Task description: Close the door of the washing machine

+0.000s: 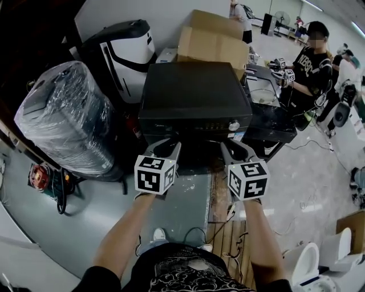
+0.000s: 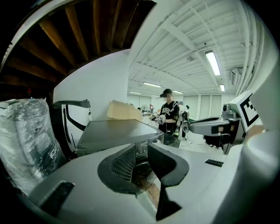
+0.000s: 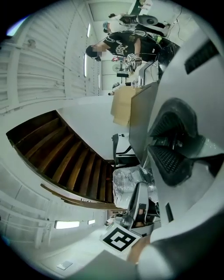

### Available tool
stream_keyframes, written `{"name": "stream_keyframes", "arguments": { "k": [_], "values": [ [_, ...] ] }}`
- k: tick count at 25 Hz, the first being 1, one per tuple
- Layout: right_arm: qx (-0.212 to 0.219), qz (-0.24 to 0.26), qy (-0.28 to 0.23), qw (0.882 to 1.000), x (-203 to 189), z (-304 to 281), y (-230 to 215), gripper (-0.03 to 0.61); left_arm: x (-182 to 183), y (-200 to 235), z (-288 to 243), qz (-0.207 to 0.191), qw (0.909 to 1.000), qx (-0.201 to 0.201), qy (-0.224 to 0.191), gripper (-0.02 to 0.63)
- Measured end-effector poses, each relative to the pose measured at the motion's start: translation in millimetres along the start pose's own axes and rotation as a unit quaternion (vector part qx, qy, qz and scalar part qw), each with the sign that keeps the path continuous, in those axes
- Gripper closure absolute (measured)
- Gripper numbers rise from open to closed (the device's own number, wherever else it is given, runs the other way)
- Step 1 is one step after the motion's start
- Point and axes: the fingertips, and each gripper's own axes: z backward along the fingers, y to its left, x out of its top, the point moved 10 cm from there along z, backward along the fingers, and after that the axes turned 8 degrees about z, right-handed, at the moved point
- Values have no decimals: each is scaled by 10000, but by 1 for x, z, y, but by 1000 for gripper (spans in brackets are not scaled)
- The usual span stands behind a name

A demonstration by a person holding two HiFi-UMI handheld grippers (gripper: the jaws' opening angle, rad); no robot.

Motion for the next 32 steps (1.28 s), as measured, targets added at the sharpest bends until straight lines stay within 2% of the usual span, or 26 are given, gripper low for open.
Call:
{"name": "stream_keyframes", "arguments": {
  "k": [6,11,18,32],
  "values": [
    [-259,84,-127,9995,13,4,25,522,9,31,20,-349,9991,-207,-103,538],
    [-323,-55,-242,9992,22,4,38,552,10,43,31,-529,9981,-268,-194,561],
    [-515,-4,-162,9985,24,3,47,555,15,70,37,-405,9983,-305,-302,584],
    [-824,-24,-178,9964,33,-2,67,557,26,101,42,-635,9965,-439,-314,588]
  ]
}}
